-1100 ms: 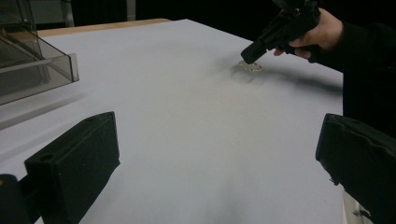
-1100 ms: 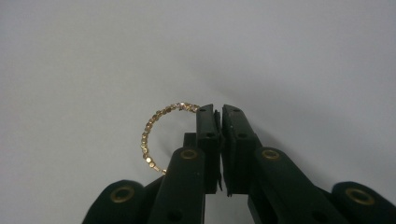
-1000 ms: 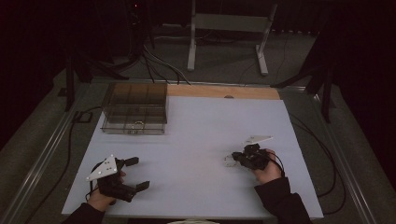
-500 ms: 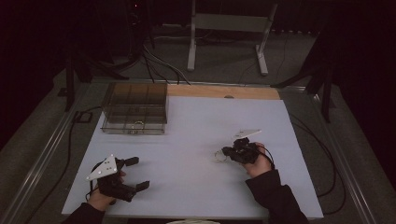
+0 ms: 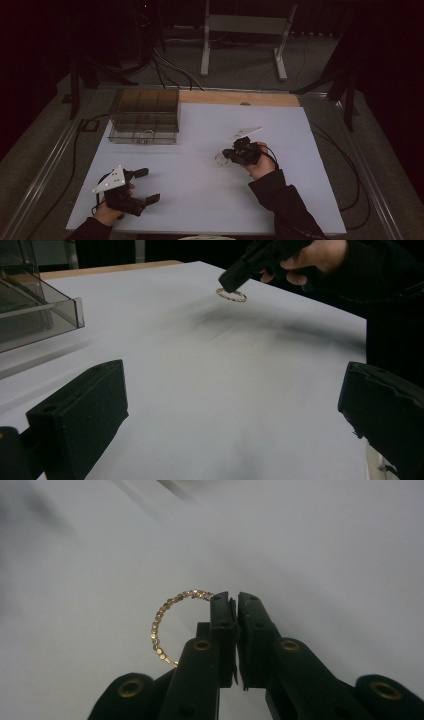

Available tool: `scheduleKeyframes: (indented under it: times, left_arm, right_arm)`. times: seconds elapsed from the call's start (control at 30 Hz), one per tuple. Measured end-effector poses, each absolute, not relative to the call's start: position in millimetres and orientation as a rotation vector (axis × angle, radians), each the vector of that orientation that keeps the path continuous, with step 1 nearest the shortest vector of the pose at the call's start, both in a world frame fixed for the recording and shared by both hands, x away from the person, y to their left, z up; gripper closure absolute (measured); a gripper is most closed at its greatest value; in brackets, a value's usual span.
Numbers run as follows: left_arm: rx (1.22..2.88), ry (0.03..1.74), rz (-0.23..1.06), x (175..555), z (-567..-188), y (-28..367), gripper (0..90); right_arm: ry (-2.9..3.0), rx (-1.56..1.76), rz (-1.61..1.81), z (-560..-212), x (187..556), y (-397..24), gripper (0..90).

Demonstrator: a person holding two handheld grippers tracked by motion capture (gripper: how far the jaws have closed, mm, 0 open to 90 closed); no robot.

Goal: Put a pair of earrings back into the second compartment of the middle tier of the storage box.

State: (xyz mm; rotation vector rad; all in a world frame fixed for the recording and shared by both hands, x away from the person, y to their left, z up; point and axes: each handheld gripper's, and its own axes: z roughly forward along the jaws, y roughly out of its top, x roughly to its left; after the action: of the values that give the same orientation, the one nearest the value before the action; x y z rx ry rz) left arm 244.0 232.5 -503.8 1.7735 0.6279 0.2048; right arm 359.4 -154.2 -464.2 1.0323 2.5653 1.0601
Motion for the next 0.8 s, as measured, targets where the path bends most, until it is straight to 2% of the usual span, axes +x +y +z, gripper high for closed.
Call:
scheduleKeyframes:
  times: [0.8]
  left_arm:
    - [1.779, 0.619, 0.202, 244, -504, 232, 0.5]
  right_arm:
    - [2.635, 0.868, 1.134, -441, 384, -66, 86.8]
